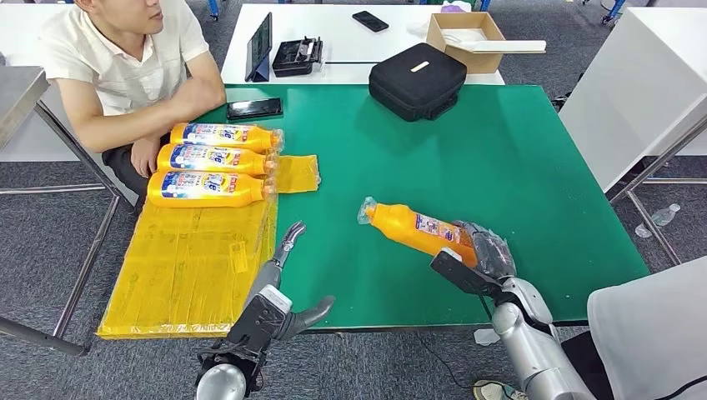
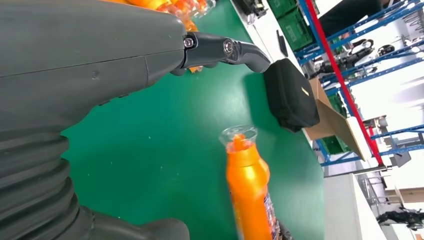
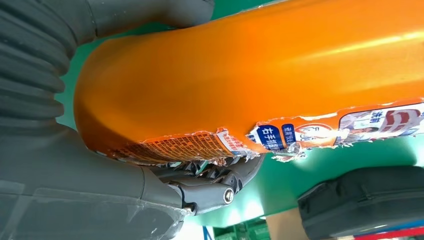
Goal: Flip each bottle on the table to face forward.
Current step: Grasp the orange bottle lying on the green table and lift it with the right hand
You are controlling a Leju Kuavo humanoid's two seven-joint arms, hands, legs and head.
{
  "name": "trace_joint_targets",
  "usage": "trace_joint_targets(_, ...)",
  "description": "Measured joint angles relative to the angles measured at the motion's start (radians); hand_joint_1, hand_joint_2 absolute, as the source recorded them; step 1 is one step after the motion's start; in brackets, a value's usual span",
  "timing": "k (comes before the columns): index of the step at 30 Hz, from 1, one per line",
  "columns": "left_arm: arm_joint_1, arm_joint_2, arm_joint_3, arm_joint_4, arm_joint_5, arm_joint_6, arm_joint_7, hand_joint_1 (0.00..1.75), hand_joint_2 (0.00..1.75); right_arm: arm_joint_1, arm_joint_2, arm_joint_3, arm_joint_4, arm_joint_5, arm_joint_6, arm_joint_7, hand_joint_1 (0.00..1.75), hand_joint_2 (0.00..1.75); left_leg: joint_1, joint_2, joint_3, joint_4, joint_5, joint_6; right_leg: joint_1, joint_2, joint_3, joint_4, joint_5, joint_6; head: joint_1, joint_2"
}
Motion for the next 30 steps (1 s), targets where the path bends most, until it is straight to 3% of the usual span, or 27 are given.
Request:
trace_joint_targets(2,0.000,0.000,0.000,0.002,0.004,-0.002,0.001,0.00,1.75,0.003,-0.001,-0.004,-0.004,-0.006,0.004,-0.002,1.75,1.75,0.000,0.000,0.000,0.000,0.000,0.000,0.000,0.000,0.000,0.000,0.000,0.000,0.000,0.000)
trace_joint_targets(3,-0.001,0.000,0.002,0.004,0.023,-0.009,0.007,0.00,1.31,0.008,-0.003,-0.008,-0.013,-0.029,0.017,-0.010,1.75,1.75,0.000,0.000,0.000,0.000,0.000,0.000,0.000,0.000,0.000,0.000,0.000,0.000,0.000,0.000)
trace_joint_targets(6,-0.001,-0.004,0.019,0.025,0.201,-0.041,0.064,0.00,1.31,0.052,-0.008,-0.016,-0.096,-0.203,0.106,-0.059,1.75,1.75,0.000,0.001,-0.001,0.000,0.000,0.000,0.000,0.000,0.007,0.000,0.001,0.000,0.000,0.000)
trace_joint_targets(7,-0.001,-0.006,0.026,0.034,0.252,-0.043,0.080,0.00,1.75,0.069,-0.009,-0.017,-0.130,-0.255,0.132,-0.069,1.75,1.75,0.000,0.001,-0.001,0.000,0.000,0.000,0.000,0.000,0.009,0.000,0.001,-0.001,0.000,0.000)
trace_joint_targets(12,-0.002,-0.010,0.040,0.057,0.338,-0.051,0.091,0.00,1.75,0.122,0.007,-0.007,-0.258,-0.375,0.196,-0.093,1.75,1.75,0.000,0.001,-0.004,0.000,0.001,0.000,0.000,0.000,0.008,0.001,0.002,-0.002,0.000,0.000)
trace_joint_targets(17,-0.017,-0.010,0.043,0.133,0.471,-0.111,0.075,0.00,1.75,0.096,0.045,0.060,-0.302,-0.415,0.208,-0.123,1.75,1.75,0.000,0.002,-0.006,0.000,0.001,0.000,0.000,0.000,0.005,0.001,0.002,-0.002,0.000,0.000)
trace_joint_targets(21,-0.034,-0.011,0.042,0.176,0.450,-0.111,0.033,0.00,1.75,0.070,0.085,0.116,-0.307,-0.436,0.200,-0.125,1.75,1.75,0.000,0.001,-0.006,0.000,0.001,0.000,0.000,0.000,0.005,0.001,0.002,-0.002,0.000,0.000)
trace_joint_targets(30,-0.074,-0.016,0.043,0.199,0.449,-0.148,0.028,0.00,1.75,0.034,0.138,0.211,-0.312,-0.456,0.208,-0.124,1.75,1.75,0.000,0.001,-0.010,0.000,0.001,0.000,0.000,0.000,0.002,0.001,0.002,-0.002,0.000,0.000)
